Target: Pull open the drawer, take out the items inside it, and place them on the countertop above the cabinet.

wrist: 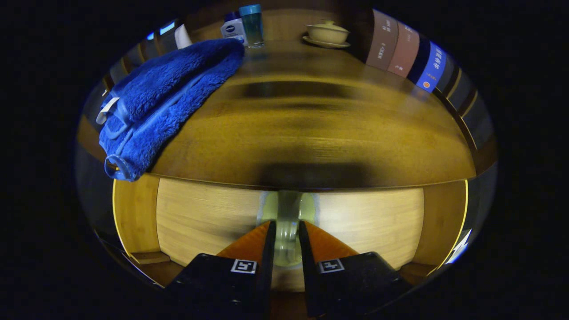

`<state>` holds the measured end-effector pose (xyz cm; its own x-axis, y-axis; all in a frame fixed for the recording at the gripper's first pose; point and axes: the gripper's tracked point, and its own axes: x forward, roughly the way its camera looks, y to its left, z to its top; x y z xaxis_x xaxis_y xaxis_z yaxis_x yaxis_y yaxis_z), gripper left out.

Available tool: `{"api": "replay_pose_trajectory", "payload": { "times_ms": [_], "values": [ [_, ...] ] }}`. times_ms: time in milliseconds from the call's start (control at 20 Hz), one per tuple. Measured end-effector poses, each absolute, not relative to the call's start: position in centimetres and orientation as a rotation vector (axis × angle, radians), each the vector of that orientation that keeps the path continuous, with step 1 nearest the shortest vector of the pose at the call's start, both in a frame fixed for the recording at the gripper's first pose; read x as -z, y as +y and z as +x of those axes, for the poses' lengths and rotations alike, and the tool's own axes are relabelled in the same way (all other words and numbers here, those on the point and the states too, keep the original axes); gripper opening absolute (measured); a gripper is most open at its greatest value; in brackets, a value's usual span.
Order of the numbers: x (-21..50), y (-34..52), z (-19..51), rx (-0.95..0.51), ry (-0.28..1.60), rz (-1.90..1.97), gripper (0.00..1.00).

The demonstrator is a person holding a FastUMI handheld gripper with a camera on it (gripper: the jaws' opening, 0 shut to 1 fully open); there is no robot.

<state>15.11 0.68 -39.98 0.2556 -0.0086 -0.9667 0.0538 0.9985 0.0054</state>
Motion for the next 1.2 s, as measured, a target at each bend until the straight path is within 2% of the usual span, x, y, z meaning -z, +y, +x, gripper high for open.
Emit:
{"api": "replay_pose_trajectory", "payload": {
  "times_ms": [50, 250, 650, 900, 1200],
  "values": [
    [39.9, 0.8, 15.4, 0.041, 1.307, 0.036, 0.16],
    [38.3, 1.2, 14.7, 0.021, 1.268, 0.080, 0.16],
    [29.2, 1.5, 12.2, -0.004, 1.054, 0.134, 0.15],
    [25.8, 1.0, 17.1, -0.007, 0.967, 0.154, 0.15],
    [26.6, 0.0, 25.8, 0.004, 1.001, 0.127, 0.15]
  ]
}}
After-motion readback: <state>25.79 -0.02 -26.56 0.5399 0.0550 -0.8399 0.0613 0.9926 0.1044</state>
